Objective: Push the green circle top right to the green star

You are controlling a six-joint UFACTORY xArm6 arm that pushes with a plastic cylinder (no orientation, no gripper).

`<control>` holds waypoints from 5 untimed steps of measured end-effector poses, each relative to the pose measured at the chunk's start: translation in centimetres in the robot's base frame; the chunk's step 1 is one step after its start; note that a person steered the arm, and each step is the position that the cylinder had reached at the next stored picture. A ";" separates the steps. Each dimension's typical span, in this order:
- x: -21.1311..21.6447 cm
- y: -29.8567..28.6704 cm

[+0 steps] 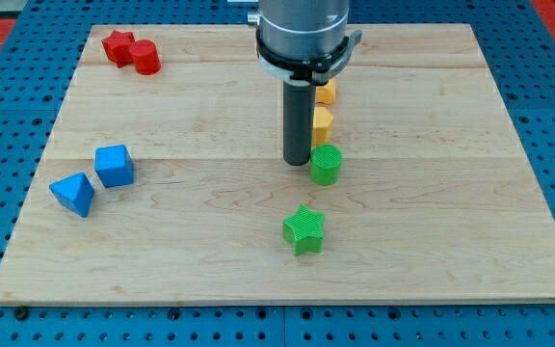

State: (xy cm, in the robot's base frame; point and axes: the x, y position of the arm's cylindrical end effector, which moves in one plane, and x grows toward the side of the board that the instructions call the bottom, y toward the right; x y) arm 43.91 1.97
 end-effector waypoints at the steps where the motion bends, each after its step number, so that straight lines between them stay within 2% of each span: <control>1: -0.9 1.4; 2: -0.8 3.9; 3: 0.0 4.0; 5: 0.3 10.9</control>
